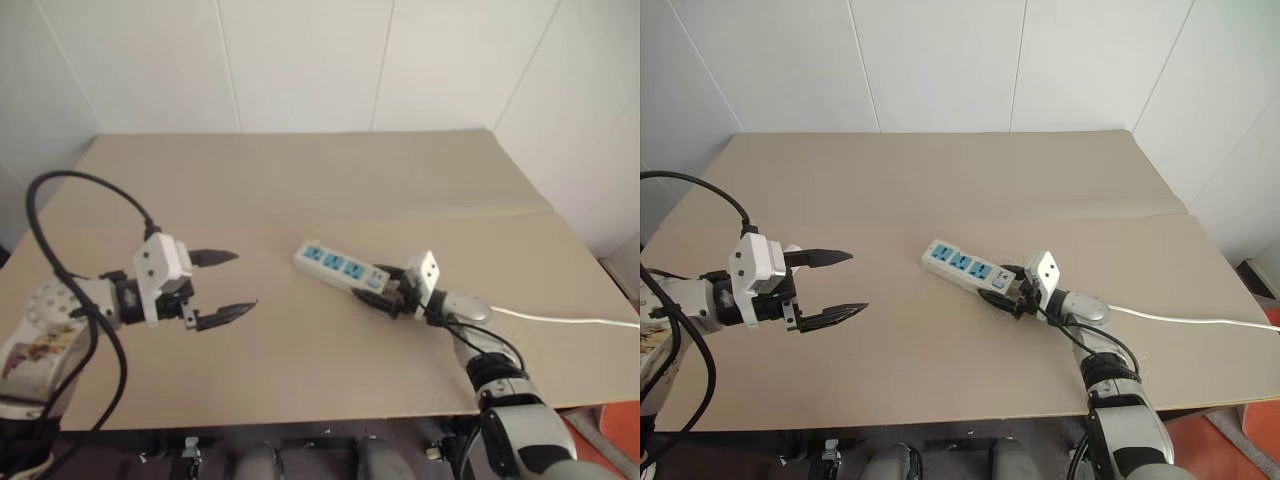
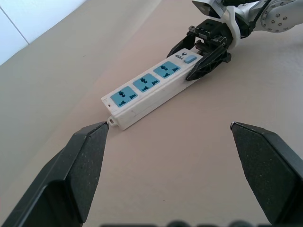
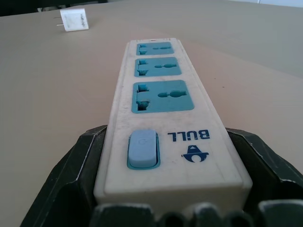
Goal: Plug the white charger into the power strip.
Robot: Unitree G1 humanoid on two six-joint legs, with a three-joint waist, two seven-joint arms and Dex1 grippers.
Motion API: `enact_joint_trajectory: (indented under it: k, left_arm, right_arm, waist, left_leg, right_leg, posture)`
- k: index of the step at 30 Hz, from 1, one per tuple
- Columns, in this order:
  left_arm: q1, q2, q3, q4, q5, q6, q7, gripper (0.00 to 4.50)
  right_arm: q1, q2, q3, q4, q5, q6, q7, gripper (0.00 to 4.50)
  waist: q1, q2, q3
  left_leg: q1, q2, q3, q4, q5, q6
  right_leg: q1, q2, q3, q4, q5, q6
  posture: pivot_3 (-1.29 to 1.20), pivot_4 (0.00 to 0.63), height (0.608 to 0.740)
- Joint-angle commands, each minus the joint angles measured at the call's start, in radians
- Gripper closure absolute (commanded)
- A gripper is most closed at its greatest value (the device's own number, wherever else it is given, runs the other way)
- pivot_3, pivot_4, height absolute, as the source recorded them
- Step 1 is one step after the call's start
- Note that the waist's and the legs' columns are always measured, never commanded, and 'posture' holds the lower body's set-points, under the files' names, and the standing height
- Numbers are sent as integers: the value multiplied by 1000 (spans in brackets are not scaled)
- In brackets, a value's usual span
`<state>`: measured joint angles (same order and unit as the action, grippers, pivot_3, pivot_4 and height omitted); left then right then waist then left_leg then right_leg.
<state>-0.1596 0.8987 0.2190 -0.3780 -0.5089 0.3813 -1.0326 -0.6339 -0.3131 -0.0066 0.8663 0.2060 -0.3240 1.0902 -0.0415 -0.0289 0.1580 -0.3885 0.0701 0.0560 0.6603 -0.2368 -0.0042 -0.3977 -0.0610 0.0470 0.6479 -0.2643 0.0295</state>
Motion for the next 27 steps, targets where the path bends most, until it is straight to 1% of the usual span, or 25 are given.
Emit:
enact_joint_trajectory:
  k: [1,6,8,13,15,19,22,24,26,27]
  left_arm:
    - [-13,14,32,-8,-4,-17,-4,0]
    - [-25,20,26,8,-8,-24,-21,0]
    - [-43,24,23,31,-11,-29,-38,0]
    - [-131,51,8,146,-5,-38,-104,0]
    - [-168,72,-9,206,20,-44,-126,0]
    - [-256,91,-45,317,78,-27,-105,0]
    - [-357,91,-95,398,149,54,-20,0]
    - [-451,89,-153,439,227,155,66,0]
    - [-576,93,-231,491,291,328,118,0]
    - [-637,106,-269,529,307,381,92,0]
  right_arm:
    - [21,7,26,45,-34,-13,25,1084]
    - [12,18,35,12,-36,-30,40,1084]
    - [9,24,35,-32,-13,-14,75,1084]
    - [17,16,62,-183,36,56,189,1084]
    - [29,8,79,-235,49,81,231,1084]
    - [44,-6,109,-272,40,95,287,1084]
    - [39,-7,131,-228,6,64,293,1084]
    - [34,-4,138,-192,-11,46,281,1084]
    - [31,2,140,-168,-19,34,269,1084]
    - [30,5,140,-160,-19,31,267,1084]
  waist:
    - [0,0,0]
    - [-2,0,0]
    - [-3,0,0]
    - [-4,0,0]
    - [-3,1,0]
    - [2,1,1]
    - [5,0,1]
    - [5,0,1]
    - [5,0,1]
    - [3,0,1]
  left_leg:
    - [0,0,0,0,0,0]
    - [0,0,0,0,0,0]
    - [0,0,0,0,0,0]
    - [-4,0,1,0,0,0]
    - [-5,0,1,0,0,0]
    - [-7,0,0,0,0,0]
    - [-7,0,0,0,0,0]
    - [-7,0,0,0,0,0]
    - [-8,0,-1,0,0,0]
    - [-8,0,-1,0,0,0]
  right_leg:
    - [0,0,0,0,0,0]
    - [0,0,0,0,0,0]
    - [-1,0,0,0,0,0]
    - [-6,1,1,2,0,0]
    - [-7,1,1,1,0,0]
    - [-8,1,0,0,0,0]
    - [-8,1,0,0,0,0]
    - [-8,1,0,1,0,0]
    - [-8,1,-1,1,0,0]
    - [-8,1,-1,1,0,0]
  posture:
    - [0,150,740]
    - [0,150,740]
    - [0,150,740]
    - [0,150,740]
    - [0,150,740]
    - [0,150,740]
    - [0,150,740]
    - [0,150,740]
    - [0,150,740]
    - [0,150,740]
